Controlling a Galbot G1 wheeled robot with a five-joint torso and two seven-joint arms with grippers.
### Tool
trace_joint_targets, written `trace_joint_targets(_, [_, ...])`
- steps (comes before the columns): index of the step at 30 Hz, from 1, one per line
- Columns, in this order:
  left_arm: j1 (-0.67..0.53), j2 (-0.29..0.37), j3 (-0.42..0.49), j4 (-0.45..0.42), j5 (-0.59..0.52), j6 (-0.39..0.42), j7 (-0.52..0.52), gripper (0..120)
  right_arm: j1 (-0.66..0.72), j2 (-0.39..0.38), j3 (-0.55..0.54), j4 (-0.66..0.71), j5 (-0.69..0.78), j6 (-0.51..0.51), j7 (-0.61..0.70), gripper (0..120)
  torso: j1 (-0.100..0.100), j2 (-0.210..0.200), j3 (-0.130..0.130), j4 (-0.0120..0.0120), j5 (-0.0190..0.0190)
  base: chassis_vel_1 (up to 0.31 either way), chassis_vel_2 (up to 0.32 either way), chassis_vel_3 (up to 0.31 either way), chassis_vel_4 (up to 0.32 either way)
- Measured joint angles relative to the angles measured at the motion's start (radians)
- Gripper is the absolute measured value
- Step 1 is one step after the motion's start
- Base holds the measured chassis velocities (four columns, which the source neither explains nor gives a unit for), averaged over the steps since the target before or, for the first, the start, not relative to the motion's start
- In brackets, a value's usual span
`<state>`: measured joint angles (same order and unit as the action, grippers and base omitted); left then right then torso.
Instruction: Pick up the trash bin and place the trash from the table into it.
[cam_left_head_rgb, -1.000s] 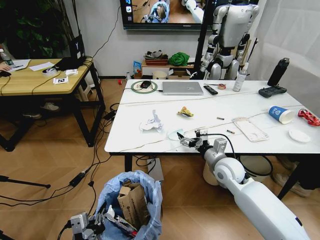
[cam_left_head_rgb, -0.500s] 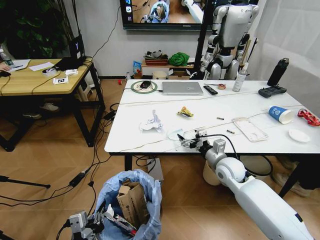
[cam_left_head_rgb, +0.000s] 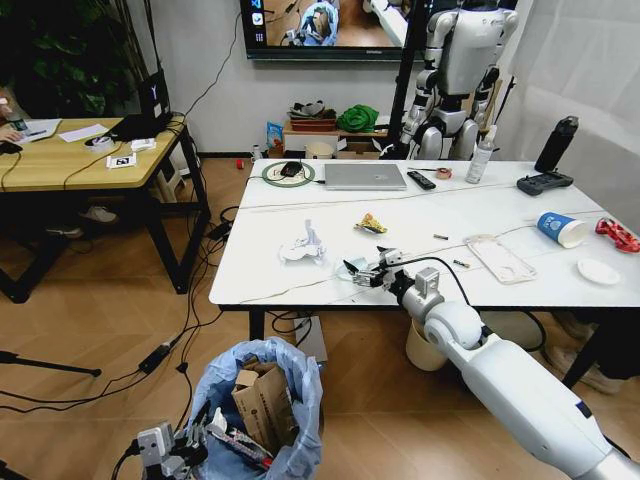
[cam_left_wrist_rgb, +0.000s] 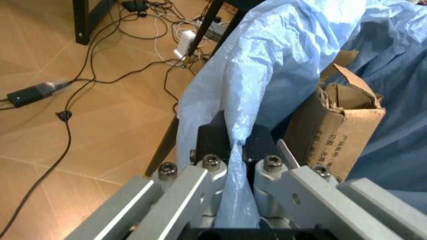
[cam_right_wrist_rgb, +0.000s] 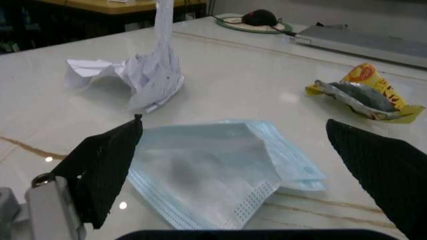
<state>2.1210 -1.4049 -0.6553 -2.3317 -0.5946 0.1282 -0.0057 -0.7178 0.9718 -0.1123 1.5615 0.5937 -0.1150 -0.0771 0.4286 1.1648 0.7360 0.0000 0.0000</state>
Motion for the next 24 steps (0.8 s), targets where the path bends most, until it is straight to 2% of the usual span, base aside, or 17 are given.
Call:
trace_joint_targets(10, [-0.004, -0.01, 0.002, 0.0, 0.003, 0.0, 0.0, 0, 0.007, -0.007, -0.024, -0.028, -0.01, 0.02, -0.026, 100, 0.0, 0.0, 0.0, -0.0001, 0.0, 0.0, 0.0, 0.0, 0.0])
trace_joint_targets(19, [-0.01, -0.009, 0.003, 0.006, 0.003, 0.001, -0.001, 0, -0.005, -0.027, -0.034, 0.034, -0.009, 0.041, -0.043, 100, 0.0, 0.0, 0.0, -0.0001, 0.0, 0.0, 0.0, 0.0, 0.0])
trace_joint_targets(24, [-0.01, -0.009, 0.003, 0.007, 0.002, 0.001, -0.001, 0, 0.01, -0.023, -0.041, 0.017, -0.011, 0.045, -0.044, 100, 0.0, 0.0, 0.0, 0.0, 0.0, 0.0, 0.0, 0.0, 0.0])
